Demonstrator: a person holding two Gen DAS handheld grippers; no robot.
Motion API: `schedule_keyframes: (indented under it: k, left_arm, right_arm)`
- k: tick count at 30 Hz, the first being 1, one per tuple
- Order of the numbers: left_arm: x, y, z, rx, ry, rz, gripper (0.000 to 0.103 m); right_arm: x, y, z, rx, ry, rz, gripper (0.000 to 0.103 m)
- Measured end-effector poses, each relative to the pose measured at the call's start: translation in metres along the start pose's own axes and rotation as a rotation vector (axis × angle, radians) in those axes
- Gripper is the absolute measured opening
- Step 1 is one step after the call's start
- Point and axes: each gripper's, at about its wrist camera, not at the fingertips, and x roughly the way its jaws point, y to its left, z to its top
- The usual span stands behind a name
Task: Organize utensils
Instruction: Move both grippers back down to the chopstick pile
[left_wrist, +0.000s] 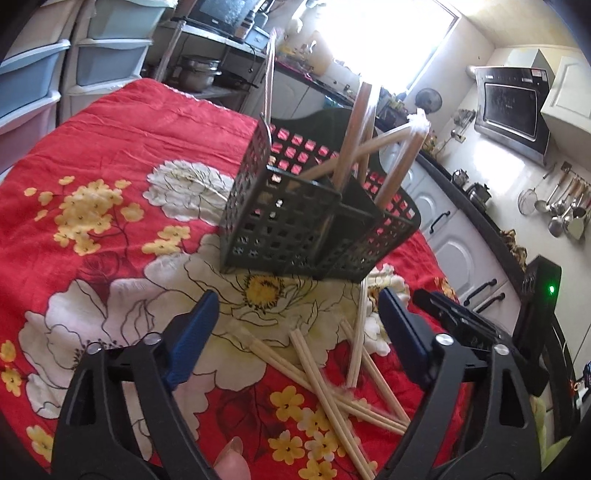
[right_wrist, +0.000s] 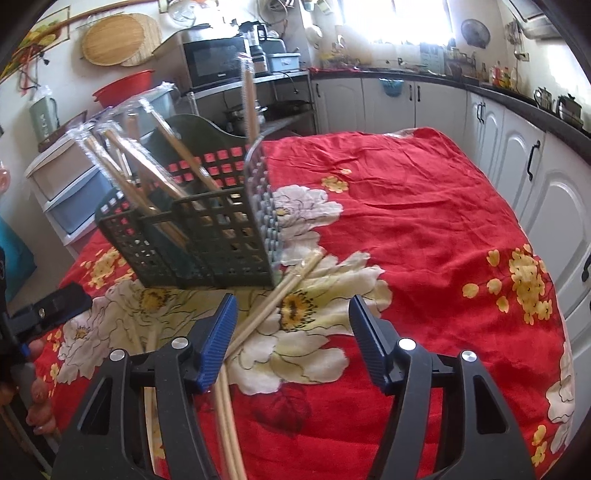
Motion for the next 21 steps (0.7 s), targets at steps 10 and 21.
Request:
schedule_keyframes:
  k: [10, 21]
  left_arm:
    - [0.019, -0.003, -0.009, 0.008, 0.073, -0.014, 0.057]
    - [0.039, -0.007, -0.015, 0.004, 0.148, -0.034, 0.039]
  right_arm:
    - [0.016, -0.013, 0.016, 0.018, 0.032, -0.017, 0.050]
    - [0.060, -0.026, 0.028, 0.077, 0.145, 0.014, 0.034]
